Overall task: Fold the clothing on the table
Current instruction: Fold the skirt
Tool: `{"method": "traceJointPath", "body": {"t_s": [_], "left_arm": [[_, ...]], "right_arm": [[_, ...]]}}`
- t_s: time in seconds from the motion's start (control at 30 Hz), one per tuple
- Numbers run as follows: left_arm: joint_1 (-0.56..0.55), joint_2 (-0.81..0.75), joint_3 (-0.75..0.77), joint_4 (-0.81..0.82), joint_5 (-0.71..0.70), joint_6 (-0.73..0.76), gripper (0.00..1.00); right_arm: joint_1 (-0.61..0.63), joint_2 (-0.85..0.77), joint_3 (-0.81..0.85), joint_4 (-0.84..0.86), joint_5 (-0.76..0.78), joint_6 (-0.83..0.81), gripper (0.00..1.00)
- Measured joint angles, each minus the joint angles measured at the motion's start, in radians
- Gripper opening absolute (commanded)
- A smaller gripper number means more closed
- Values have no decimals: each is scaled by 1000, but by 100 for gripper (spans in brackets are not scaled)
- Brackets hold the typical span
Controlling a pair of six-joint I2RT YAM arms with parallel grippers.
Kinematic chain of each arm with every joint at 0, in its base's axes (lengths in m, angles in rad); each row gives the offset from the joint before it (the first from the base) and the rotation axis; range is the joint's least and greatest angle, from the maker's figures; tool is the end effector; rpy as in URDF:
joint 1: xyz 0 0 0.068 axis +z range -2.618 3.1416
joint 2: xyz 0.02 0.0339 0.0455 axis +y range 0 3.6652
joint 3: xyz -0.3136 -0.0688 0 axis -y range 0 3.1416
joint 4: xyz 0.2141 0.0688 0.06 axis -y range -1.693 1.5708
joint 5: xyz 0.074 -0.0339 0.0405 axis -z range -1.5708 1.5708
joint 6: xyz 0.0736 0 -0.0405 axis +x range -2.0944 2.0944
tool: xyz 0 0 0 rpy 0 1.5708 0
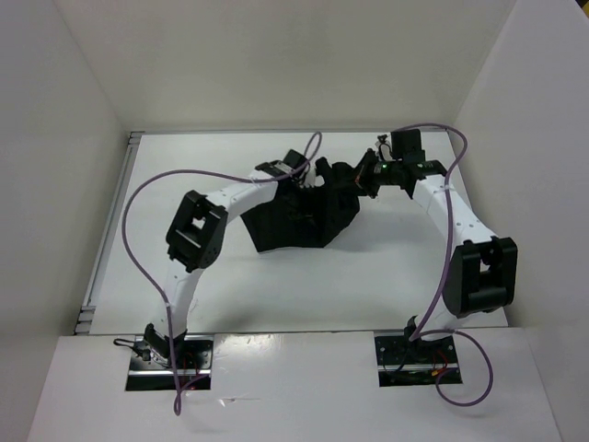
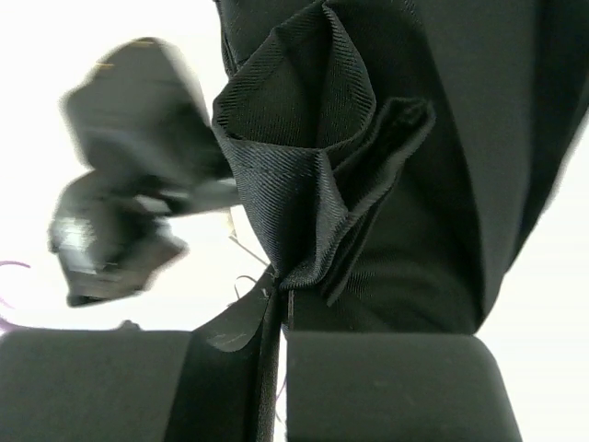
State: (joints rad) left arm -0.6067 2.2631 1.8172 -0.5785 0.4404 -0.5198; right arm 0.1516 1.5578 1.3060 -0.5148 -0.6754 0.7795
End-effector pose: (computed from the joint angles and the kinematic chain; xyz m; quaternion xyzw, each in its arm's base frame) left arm 0.4030 -0.3178 0.1966 0.0997 0.9362 -0.3184 0.1103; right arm 0.3221 0.0958 0.3407 0.1448 0.8659 0.4382 0.1931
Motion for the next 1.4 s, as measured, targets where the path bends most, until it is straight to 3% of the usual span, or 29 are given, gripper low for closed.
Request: {"method": "traceJointPath", "body": {"t_s": [0.2, 0.3, 0.33, 0.4, 0.5, 0.73, 1.1, 1.4], "left_arm": [[149, -236, -53, -45, -113, 39, 48], [235, -376, -136, -48, -169, 50, 39], [257, -404, -161, -47, -187, 51, 29], [298, -436, -217, -43, -232, 58, 20], [340, -425, -319, -44, -290, 74, 12], [348, -301, -460, -39, -301, 76, 7], [332, -269, -467, 75, -175, 55, 7], [293, -267, -467, 111, -116, 17, 7]], "right_arm": [[-20, -21, -47, -6, -3, -26, 0], [-21, -26, -57, -15, -1, -38, 0], [-21, -26, -57, -16, 1, -42, 0], [-26, -30, -57, -20, 6, -46, 0], [-27, -37, -57, -25, 9, -52, 0], [-27, -43, -57, -31, 10, -56, 0], [64, -29, -54, -8, 26, -28, 0], [184, 122, 37, 43, 30, 10, 0]]}}
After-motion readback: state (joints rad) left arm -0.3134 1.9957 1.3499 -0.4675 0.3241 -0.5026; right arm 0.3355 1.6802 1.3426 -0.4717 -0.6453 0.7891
